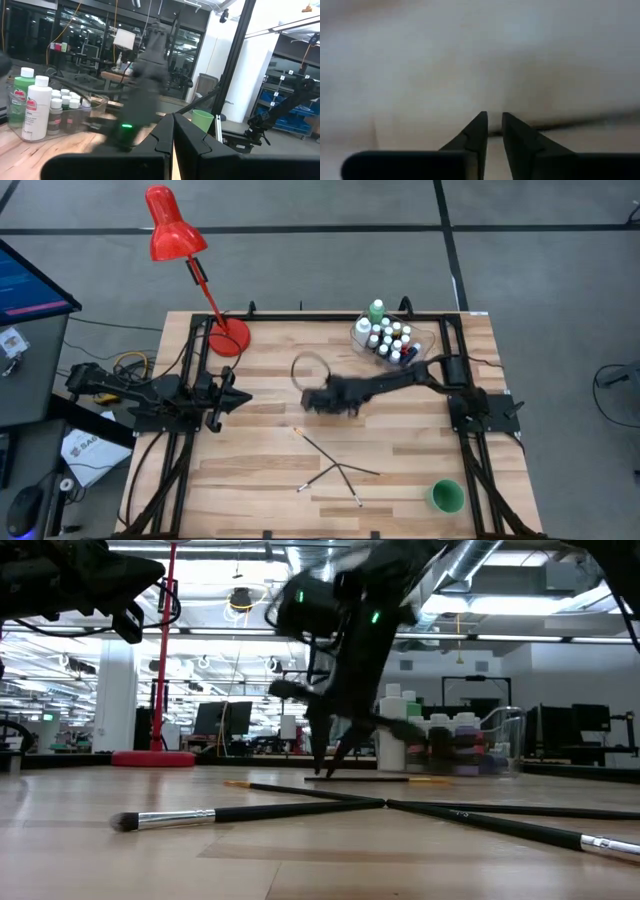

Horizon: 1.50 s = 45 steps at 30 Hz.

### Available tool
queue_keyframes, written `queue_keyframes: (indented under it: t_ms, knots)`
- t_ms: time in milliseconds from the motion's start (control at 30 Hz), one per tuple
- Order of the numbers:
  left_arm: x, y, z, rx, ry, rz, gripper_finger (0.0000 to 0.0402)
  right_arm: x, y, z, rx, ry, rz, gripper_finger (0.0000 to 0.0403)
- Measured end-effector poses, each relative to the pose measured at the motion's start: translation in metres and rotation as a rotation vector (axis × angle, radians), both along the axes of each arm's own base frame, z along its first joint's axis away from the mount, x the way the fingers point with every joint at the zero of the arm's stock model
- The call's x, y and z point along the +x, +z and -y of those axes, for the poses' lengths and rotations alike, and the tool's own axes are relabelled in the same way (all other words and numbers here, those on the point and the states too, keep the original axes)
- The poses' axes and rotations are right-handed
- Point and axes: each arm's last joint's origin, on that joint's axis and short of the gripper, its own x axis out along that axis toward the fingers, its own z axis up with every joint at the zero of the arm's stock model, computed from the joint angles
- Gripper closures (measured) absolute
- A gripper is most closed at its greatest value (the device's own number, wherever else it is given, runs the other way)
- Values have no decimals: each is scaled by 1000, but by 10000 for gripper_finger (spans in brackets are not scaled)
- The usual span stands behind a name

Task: Pick & Place Paint Supplies
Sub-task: Put the yellow paint brush into the green cup

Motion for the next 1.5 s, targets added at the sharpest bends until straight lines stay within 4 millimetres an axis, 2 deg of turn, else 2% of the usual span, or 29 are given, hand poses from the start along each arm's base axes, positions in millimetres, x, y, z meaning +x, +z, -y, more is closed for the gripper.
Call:
queue_keyframes:
  t_ms: [133, 400, 533, 667, 867, 1100, 1200, 1333, 1500]
  knots:
    - [0, 0, 0, -1, 0, 5, 400, -8, 11, -28, 14, 75, -28, 360]
    - [1, 0, 0, -1, 0, 3, 400, -35, 20, -54, 31, 100, -218, 367]
    - [1, 0, 0, 1, 0, -4, 400, -38, 28, -58, 27, 112, -216, 359]
    - [1, 0, 0, 1, 0, -5, 400, -35, 36, -46, -18, 184, -191, 343]
    - [2, -1, 0, 2, 0, -8, 400, -32, 47, -10, -87, 375, -278, 303]
    - [2, -1, 0, 3, 0, -12, 400, -30, 53, 48, -93, 435, -302, 214]
    - [2, -1, 0, 3, 0, -13, 400, -32, 53, 67, -95, 431, -312, 177]
    - [2, -1, 0, 3, 0, -13, 400, -32, 53, 79, -106, 447, -294, 159]
    - [2, -1, 0, 3, 0, -13, 400, -24, 52, 79, -103, 493, -223, 159]
